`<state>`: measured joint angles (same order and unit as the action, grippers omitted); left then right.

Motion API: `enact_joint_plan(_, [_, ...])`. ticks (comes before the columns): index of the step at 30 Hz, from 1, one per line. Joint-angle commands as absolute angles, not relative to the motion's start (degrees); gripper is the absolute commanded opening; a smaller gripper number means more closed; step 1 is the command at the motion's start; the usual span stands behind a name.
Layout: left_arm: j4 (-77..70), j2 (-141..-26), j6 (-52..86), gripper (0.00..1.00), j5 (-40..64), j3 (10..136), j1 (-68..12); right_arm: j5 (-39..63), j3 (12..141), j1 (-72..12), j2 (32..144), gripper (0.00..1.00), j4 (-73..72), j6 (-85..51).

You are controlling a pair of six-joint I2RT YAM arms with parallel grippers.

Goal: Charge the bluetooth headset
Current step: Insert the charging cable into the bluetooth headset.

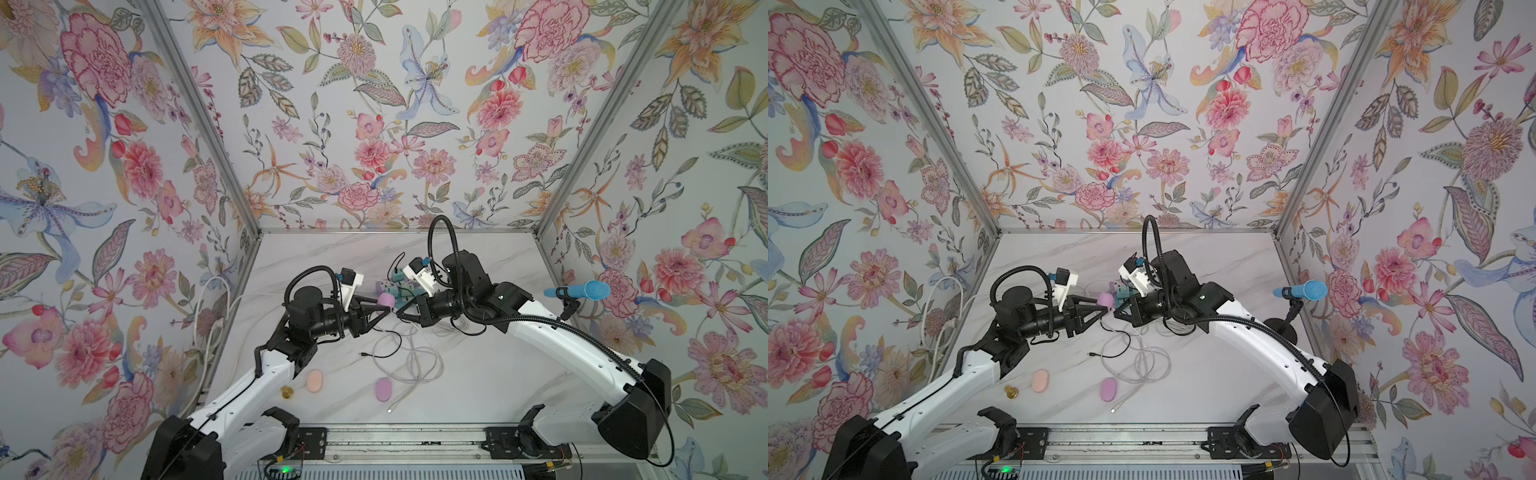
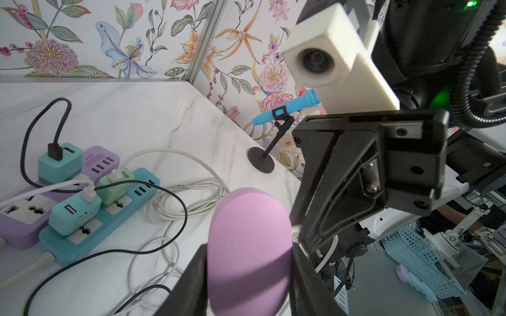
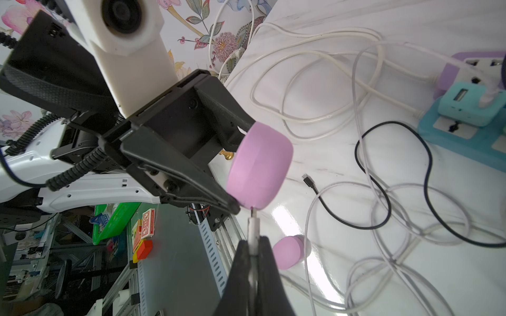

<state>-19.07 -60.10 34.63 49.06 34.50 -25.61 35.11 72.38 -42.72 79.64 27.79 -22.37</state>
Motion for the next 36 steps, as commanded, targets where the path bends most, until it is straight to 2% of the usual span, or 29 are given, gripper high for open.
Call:
enact_joint_plan(1, [-13.00, -58.33, 29.35, 0.00, 50.93, 37.77, -26.09, 31.06, 76.51, -43.07, 81.85, 0.00, 26.54, -22.68])
enact_joint_plan(8, [-11.54, -58.15, 28.35, 0.00, 49.84, 39.95, -28.20, 30.79, 80.45, -46.30, 85.86, 0.00, 26.36, -21.82])
enact_joint_plan(13, [-6.51, -59.51, 24.25, 0.00, 48.56, 43.11, -32.33, 32.03, 82.16, -45.62, 87.44, 0.00, 26.41, -21.10])
enact_joint_plan(22, [-6.10, -60.11, 23.97, 0.00, 50.35, 44.97, -38.31, 36.55, 83.80, -43.15, 89.19, 0.00, 26.46, -17.92])
enact_joint_plan(34, [-11.94, -60.71, 28.66, 0.00, 52.02, 47.66, -44.30, 37.97, 86.81, -42.17, 93.85, 0.00, 25.43, -14.41])
enact_joint_plan(36, [-12.33, -60.48, 29.15, 0.00, 52.37, 47.25, -44.30, 37.61, 87.02, -42.20, 93.96, 0.02, 24.95, -14.23])
